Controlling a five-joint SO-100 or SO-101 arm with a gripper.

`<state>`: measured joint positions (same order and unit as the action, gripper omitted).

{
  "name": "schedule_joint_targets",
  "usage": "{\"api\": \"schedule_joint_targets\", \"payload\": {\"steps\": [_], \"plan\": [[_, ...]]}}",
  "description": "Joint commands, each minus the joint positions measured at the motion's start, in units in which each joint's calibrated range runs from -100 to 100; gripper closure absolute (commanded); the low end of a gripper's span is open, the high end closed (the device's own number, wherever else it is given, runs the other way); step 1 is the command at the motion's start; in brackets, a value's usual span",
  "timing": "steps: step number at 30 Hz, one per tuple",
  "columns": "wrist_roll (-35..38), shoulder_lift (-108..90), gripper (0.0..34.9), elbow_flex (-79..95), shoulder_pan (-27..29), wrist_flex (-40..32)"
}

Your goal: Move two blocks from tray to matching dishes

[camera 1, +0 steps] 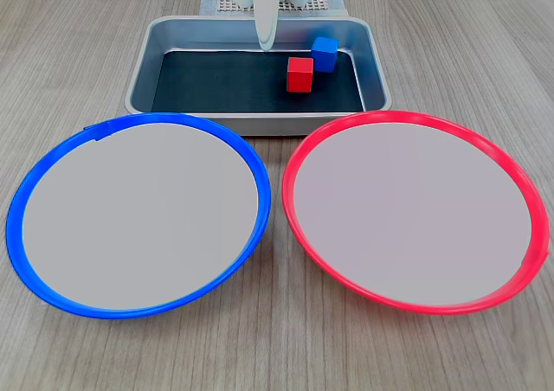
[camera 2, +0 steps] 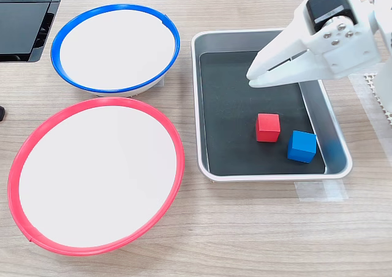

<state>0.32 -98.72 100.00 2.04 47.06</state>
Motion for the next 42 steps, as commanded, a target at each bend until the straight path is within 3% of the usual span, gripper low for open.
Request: {"api": "schedule_joint_targets", "payload": {"steps": [1,25,26,28,32,35,39,42], "plan": [[-0.2,-0.3,34.6,0.0,0.4,0.3],[-0.2,-0.3,34.6,0.0,0.4,0.3],[-0.1,-0.3,33.2,0.0,0.3,0.3],[0.0,-0.3,34.6,0.0,0.2,0.3],[-0.9,4.8,34.7,-3.2,-4.8,0.2],[-1.7,19.7,34.7,-17.6,-8.6,5.3],[-3.4,38.6,34.7,-39.1,-13.5,19.8],[-4.6,47.3,33.9,-47.3,-16.0,24.6]]}}
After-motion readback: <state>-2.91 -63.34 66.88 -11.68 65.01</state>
